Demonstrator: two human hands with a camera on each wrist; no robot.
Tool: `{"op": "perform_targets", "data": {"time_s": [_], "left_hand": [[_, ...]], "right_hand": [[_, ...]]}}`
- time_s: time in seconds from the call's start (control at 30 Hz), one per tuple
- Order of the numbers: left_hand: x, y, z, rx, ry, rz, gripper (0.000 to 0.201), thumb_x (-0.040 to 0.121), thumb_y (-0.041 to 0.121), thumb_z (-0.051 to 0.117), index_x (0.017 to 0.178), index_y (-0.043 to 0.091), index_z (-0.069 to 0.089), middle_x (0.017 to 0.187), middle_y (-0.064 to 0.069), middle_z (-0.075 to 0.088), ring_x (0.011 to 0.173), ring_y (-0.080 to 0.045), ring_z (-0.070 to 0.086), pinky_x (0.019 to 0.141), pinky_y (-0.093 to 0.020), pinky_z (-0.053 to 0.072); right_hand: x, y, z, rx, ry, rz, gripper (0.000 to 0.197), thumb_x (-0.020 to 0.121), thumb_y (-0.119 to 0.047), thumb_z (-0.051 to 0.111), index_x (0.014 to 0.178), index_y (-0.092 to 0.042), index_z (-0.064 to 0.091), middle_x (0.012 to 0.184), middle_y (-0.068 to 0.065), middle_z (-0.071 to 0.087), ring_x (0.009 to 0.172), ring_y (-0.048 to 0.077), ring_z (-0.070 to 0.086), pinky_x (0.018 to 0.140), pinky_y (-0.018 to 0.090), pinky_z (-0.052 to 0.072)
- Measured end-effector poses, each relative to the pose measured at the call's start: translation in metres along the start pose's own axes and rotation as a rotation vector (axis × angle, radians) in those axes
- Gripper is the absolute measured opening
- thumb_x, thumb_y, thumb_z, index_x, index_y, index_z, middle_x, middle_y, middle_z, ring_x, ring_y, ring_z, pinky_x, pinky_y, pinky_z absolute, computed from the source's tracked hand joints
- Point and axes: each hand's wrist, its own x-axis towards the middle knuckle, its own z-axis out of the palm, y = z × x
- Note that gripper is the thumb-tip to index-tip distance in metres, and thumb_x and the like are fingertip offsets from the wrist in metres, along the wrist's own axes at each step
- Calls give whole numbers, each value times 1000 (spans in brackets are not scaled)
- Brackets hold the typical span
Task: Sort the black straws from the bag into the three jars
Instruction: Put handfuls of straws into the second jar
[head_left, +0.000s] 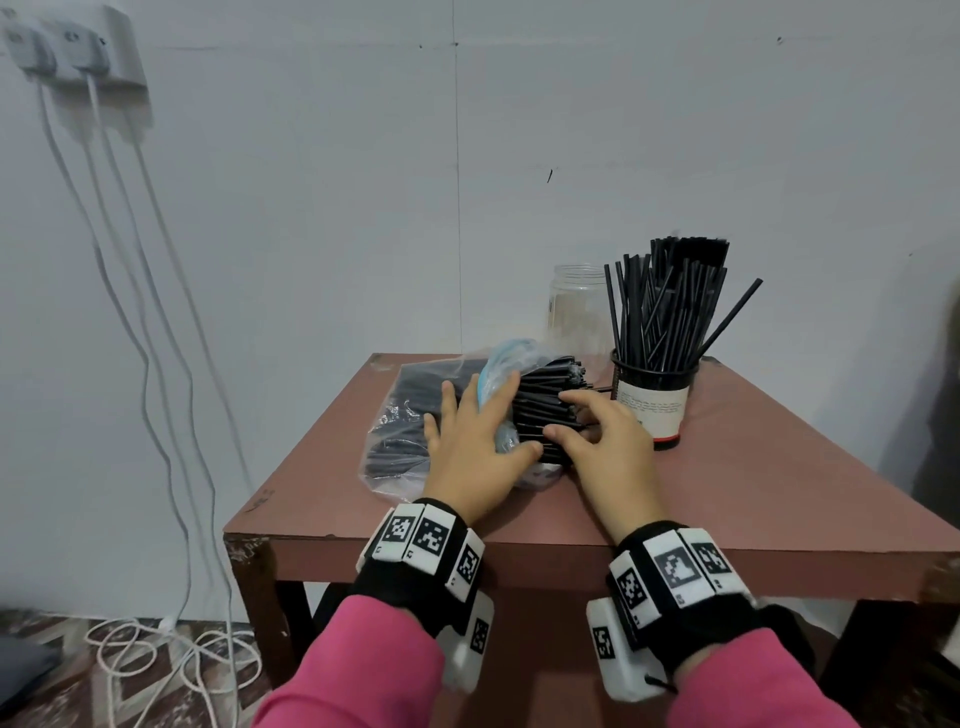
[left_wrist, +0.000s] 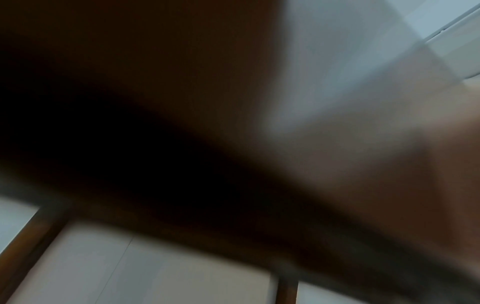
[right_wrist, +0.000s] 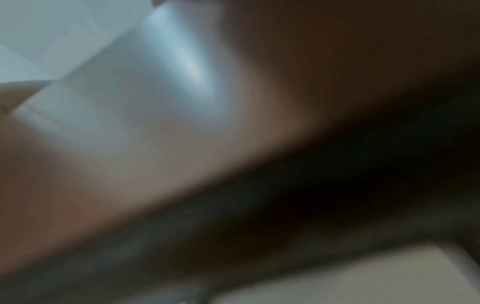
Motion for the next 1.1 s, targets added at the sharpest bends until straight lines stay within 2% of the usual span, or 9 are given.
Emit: {"op": "perform_targets", "data": {"time_s": [0.07, 0.13, 0.2, 0.3, 0.47, 0.7, 0.8, 0.93, 1.1], "left_hand": [[0, -3, 1, 5, -16, 13, 86, 79, 47, 69, 147, 51, 16, 161, 8, 6, 147, -23, -16, 113, -54, -13], [0, -4, 3, 32, -26, 22, 92, 76, 51, 72, 147, 52, 13, 161, 8, 4, 146, -23, -18, 113, -54, -13], [0, -5, 4, 61, -20, 22, 92, 77, 50, 71, 147, 52, 11, 161, 8, 3, 147, -24, -16, 113, -55, -12], [1, -4, 4, 74, -9, 13, 89, 80, 45, 69, 148, 50, 11, 161, 9, 3, 147, -24, -14, 114, -53, -11], [0, -5, 3, 89, -30, 27, 83, 81, 44, 68, 144, 57, 15, 161, 8, 2, 147, -24, -15, 115, -54, -11], [-2, -3, 5, 84, -1, 37, 63, 84, 49, 64, 138, 56, 33, 161, 5, 5, 147, -26, -13, 115, -55, -10], [-2, -4, 5, 97, -2, 33, 63, 84, 49, 64, 139, 53, 33, 161, 6, 6, 147, -26, -12, 115, -55, -10], [-2, -4, 5, 116, -14, 34, 64, 84, 50, 64, 139, 54, 32, 161, 5, 6, 147, -26, -13, 115, -55, -10], [-2, -3, 6, 122, -6, 29, 66, 83, 48, 65, 141, 51, 31, 161, 4, 7, 148, -27, -11, 115, -56, -8]], "right_hand": [[-1, 6, 0, 71, 34, 17, 26, 81, -13, 74, 104, -25, 72, 93, -14, 60, 89, 4, 59, 87, 29, 51], [-3, 10, -1, 189, 62, 77, 25, 80, -14, 74, 95, -34, 74, 96, -11, 68, 93, 11, 65, 85, 38, 54], [-4, 13, -3, 333, 93, 168, 28, 81, -12, 73, 88, -38, 73, 96, -4, 73, 82, 10, 69, 74, 33, 58], [-3, 13, -6, 524, 130, 244, 26, 84, -2, 70, 99, -23, 73, 92, 2, 73, 67, 4, 66, 59, 19, 53], [-1, 11, -2, 519, 23, 205, 29, 85, -7, 70, 98, -33, 70, 103, -1, 72, 82, 4, 67, 69, 24, 53], [-5, 9, -7, 392, 188, 199, 15, 92, -20, 62, 87, -31, 71, 87, -9, 73, 67, 8, 69, 79, 48, 57], [-3, 3, -7, 467, 152, 209, 15, 97, -27, 55, 95, -26, 69, 94, -8, 71, 66, 5, 68, 78, 45, 57], [-1, 4, -2, 420, 39, 152, 15, 89, -15, 67, 96, -27, 71, 109, 6, 68, 71, 5, 69, 74, 32, 57], [-3, 7, -5, 348, 139, 162, 24, 92, -11, 56, 87, -33, 64, 106, 5, 66, 57, 1, 61, 67, 35, 55]]}}
